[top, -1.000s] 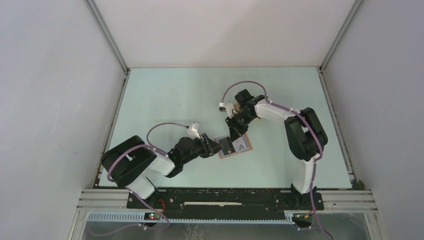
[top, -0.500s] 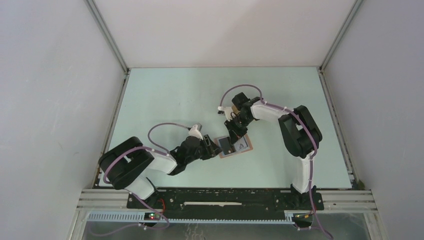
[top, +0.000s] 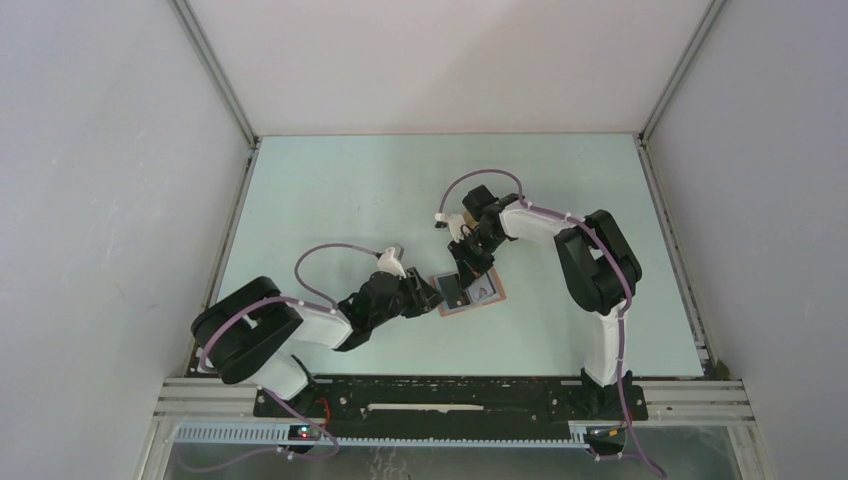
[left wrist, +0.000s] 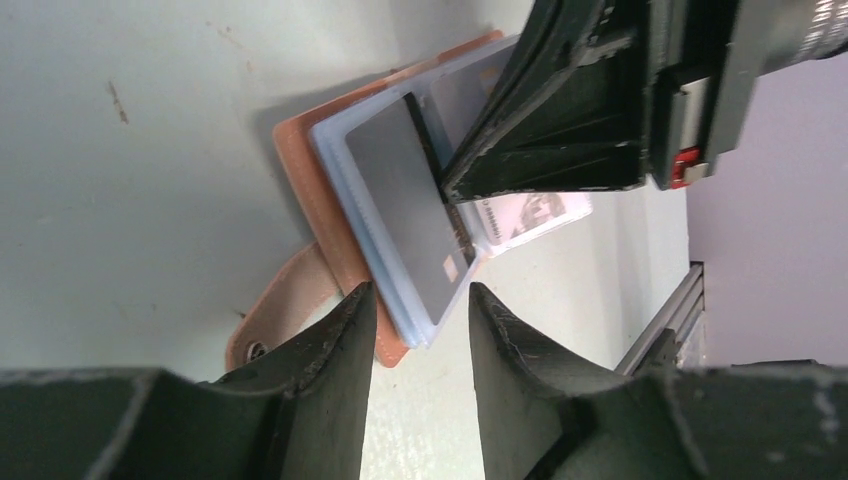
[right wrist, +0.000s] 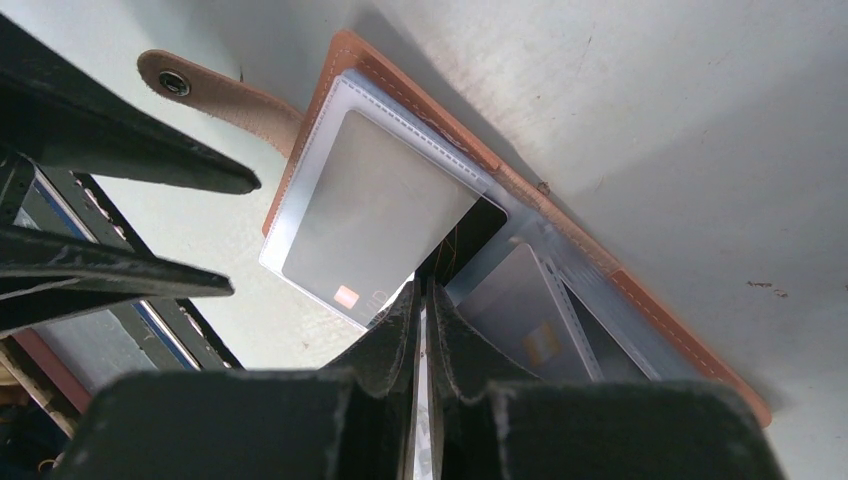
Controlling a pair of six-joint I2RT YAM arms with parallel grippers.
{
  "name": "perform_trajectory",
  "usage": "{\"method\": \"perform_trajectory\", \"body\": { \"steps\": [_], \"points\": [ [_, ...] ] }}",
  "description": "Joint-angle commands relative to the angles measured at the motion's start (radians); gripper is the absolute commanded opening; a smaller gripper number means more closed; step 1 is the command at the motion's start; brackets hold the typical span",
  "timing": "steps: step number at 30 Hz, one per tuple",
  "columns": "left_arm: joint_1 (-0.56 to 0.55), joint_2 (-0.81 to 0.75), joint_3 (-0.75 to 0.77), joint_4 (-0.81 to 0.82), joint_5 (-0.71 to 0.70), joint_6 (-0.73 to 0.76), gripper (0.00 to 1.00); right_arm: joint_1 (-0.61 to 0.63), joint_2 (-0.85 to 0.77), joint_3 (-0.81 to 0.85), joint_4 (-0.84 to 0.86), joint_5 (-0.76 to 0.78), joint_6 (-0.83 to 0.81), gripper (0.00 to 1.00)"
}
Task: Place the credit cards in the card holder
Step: Insert the credit card into the card holder.
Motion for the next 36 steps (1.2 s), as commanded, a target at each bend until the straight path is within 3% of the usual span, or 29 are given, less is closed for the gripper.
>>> {"method": "perform_trajectory", "body": {
  "steps": [1, 36],
  "points": [
    [-0.006, -0.063, -0.018, 0.059, -0.032, 0.034, 0.44, 0.009, 0.018, 0.028, -0.009, 0.017, 0.004, 0.12],
    [-0.007, 0.021, 0.034, 0.047, -0.009, 0.025, 0.44, -0.008, 0.015, 0.042, -0.035, -0.008, -0.002, 0.12]
  ]
}}
